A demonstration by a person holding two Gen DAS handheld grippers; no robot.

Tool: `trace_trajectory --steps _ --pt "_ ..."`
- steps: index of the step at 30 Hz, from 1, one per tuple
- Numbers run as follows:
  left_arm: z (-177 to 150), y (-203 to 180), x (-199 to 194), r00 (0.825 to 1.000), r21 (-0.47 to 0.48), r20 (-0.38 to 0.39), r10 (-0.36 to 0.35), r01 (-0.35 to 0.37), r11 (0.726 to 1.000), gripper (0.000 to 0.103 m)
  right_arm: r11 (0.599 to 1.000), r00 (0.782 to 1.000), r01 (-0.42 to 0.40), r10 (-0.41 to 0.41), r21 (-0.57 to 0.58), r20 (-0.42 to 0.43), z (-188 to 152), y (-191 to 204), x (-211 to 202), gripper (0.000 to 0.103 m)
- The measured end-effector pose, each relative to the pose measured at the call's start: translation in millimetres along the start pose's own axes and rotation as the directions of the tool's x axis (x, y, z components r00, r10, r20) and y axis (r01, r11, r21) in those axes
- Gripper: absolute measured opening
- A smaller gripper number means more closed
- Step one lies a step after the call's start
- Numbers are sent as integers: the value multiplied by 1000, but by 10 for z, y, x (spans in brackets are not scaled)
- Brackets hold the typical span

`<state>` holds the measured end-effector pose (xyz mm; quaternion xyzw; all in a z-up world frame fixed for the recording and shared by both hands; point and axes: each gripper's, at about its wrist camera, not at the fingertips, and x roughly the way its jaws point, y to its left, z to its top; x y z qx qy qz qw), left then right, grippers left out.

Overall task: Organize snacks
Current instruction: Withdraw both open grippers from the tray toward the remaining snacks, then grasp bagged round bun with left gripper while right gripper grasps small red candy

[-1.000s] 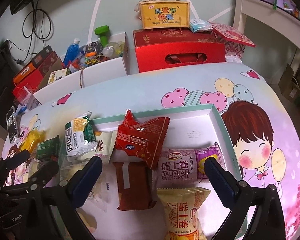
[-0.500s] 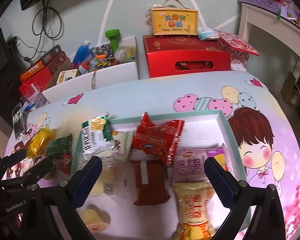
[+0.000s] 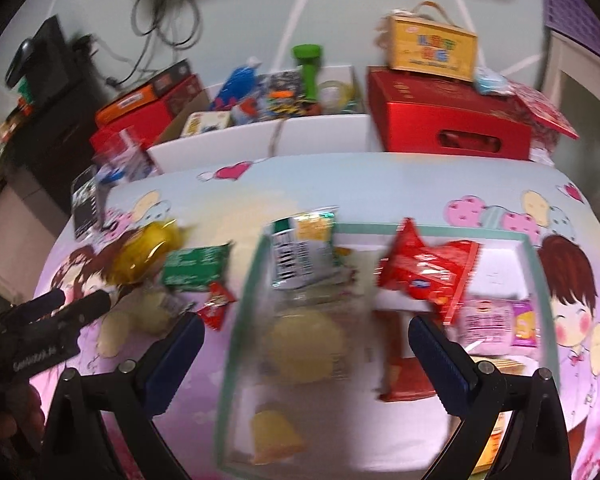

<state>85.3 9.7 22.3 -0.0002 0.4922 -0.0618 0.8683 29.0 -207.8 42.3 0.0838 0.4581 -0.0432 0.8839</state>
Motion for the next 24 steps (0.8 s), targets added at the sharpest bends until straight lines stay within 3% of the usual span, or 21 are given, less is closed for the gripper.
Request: trace_trajectory --steps 11,24 --pt "-84 534 65 999 -134 -29 12 -16 991 91 991 996 -80 75 -105 -51 -136 513 172 103" --pt "-81 235 446 991 -84 -92 -98 91 992 91 993 996 -62 55 -105 -72 -168 518 370 103"
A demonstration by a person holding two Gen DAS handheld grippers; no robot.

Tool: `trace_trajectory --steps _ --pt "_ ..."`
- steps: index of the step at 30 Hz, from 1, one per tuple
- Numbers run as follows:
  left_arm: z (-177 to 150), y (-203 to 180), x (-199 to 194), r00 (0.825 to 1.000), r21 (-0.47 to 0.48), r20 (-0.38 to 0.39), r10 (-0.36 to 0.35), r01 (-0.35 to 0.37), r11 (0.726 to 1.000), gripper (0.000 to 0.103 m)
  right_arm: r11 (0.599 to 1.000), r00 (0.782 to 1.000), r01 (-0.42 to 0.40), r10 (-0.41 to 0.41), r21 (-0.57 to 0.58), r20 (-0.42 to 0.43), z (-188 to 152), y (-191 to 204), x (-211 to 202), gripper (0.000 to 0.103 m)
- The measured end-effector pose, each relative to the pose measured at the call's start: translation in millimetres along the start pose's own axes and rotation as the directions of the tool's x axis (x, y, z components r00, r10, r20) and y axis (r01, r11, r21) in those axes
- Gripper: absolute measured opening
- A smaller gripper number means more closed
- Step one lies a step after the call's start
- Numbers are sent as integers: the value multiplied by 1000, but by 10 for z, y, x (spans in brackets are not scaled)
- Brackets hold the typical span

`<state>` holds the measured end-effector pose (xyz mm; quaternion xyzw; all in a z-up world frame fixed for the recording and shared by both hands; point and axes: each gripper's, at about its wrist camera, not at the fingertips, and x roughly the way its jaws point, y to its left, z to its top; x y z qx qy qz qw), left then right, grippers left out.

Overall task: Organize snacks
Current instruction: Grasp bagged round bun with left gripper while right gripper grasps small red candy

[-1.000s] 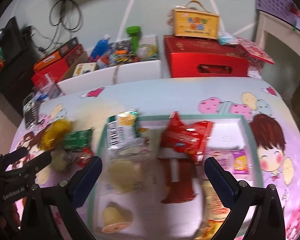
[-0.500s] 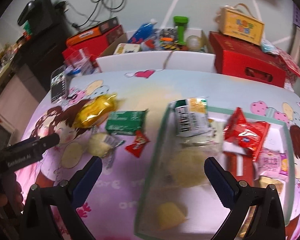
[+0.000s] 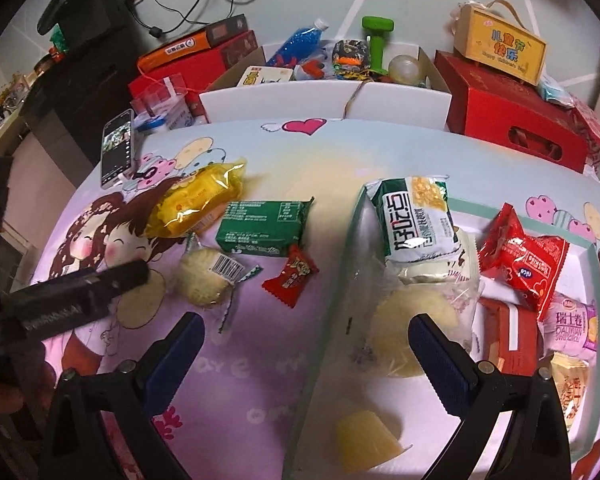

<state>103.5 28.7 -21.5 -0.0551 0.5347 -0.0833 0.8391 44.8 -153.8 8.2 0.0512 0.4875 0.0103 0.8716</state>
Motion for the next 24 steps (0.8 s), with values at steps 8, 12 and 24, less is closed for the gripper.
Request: trace_trajectory --steps 8,12,24 --pt "0 -224 185 999 56 -19 -32 33 998 91 1000 1000 13 -13 29 27 34 -120 -77 103" --pt "-18 -351 258 999 96 -30 -44 47 994 91 999 999 20 -22 49 36 56 -195 -107 103" --pt "-9 -535 415 1000 160 -26 -7 11 987 78 997 998 42 -45 69 42 82 -292 -119 103"
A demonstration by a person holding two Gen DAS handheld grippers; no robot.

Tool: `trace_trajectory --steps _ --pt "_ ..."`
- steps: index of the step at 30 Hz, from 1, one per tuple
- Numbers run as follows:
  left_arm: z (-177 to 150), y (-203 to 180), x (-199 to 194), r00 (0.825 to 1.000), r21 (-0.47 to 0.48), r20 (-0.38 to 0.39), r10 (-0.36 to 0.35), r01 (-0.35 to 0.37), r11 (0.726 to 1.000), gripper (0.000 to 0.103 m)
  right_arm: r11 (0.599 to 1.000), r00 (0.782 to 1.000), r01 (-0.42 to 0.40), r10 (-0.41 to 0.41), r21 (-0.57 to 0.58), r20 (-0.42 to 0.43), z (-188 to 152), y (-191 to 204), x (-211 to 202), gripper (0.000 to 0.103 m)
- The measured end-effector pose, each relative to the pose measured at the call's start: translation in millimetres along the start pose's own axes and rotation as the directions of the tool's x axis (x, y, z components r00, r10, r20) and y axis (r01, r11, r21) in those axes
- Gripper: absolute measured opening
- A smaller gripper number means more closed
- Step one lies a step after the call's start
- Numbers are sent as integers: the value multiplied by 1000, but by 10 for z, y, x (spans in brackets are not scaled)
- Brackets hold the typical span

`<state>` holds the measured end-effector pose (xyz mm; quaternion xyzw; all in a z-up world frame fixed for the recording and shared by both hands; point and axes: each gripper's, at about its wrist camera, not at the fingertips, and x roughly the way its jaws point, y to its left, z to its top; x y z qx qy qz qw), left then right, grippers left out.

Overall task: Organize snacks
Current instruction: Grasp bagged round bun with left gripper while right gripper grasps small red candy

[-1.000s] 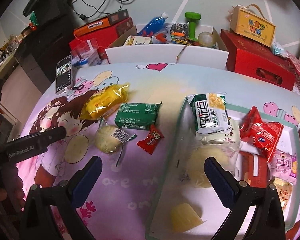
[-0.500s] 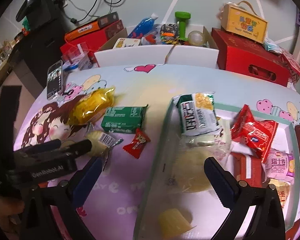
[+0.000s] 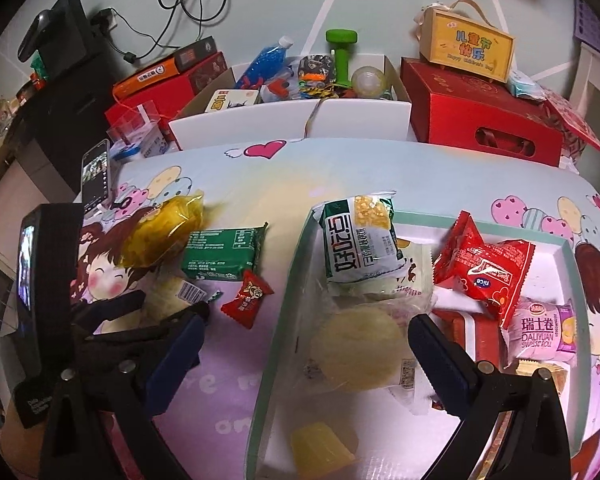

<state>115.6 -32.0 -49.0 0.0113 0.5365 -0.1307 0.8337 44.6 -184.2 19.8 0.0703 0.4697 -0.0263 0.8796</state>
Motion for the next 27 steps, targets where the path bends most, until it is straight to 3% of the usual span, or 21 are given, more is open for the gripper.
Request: trace_trajectory --steps 3,11,20,27 --pt "9 68 -41 1000 -24 5 -10 10 1000 63 1000 1000 7 -7 -10 -1 5 7 10 103" --pt "-41 300 -91 1000 -95 -10 -8 7 995 61 997 1000 9 -9 -72 -4 21 161 93 96" --pt "-62 587 -138 999 -166 -24 31 -35 986 61 984 1000 4 -7 -176 -21 42 505 251 73" --pt "-62 630 -166 999 -164 -24 35 -38 986 61 968 999 5 -16 -251 -43 68 700 399 53"
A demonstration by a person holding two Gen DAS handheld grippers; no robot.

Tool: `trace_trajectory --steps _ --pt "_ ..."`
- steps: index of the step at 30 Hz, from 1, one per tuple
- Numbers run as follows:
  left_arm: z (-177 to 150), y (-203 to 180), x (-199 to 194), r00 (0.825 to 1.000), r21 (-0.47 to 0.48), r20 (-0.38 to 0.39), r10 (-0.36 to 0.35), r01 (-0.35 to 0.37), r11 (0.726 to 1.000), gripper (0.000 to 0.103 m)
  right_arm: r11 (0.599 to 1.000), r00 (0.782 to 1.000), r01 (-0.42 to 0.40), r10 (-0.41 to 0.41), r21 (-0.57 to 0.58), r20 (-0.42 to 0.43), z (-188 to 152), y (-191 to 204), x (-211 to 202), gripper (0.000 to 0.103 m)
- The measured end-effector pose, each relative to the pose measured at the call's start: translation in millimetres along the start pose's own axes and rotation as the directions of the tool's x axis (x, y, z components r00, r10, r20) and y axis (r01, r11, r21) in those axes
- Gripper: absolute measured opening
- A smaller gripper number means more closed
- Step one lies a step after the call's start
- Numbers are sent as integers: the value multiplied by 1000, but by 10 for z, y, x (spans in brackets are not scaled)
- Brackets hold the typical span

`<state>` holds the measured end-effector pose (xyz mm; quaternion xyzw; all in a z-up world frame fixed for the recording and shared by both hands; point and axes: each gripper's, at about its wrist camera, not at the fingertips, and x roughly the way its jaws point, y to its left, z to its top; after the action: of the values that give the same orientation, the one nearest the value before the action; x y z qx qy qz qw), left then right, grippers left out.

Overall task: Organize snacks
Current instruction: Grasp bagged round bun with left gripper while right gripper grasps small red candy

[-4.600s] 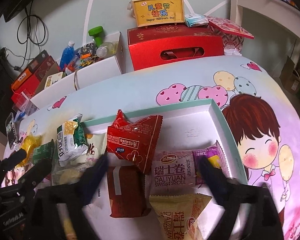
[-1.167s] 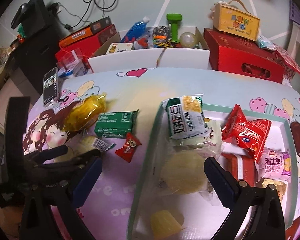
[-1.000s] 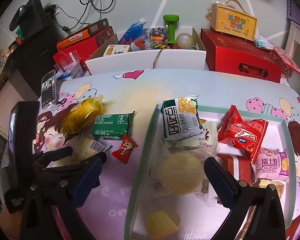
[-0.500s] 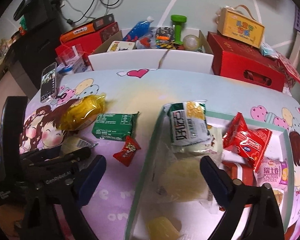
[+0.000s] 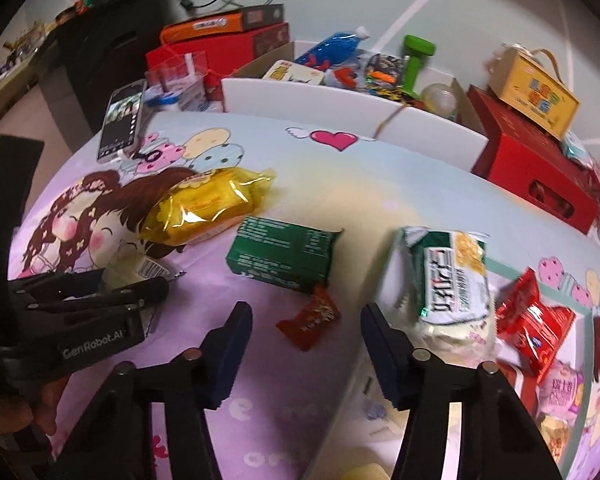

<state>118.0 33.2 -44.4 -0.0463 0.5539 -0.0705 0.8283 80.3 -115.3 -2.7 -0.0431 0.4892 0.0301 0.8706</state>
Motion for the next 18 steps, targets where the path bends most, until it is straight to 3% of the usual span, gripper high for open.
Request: trace_trajectory --steps 14,18 --pt "26 61 -33 1000 -20 6 -14 15 1000 59 995 994 56 -64 -85 -89 32 76 352 50" --pt "20 87 -63 1000 -24 9 -15 15 1000 59 994 991 61 -71 -86 -113 3 80 409 39"
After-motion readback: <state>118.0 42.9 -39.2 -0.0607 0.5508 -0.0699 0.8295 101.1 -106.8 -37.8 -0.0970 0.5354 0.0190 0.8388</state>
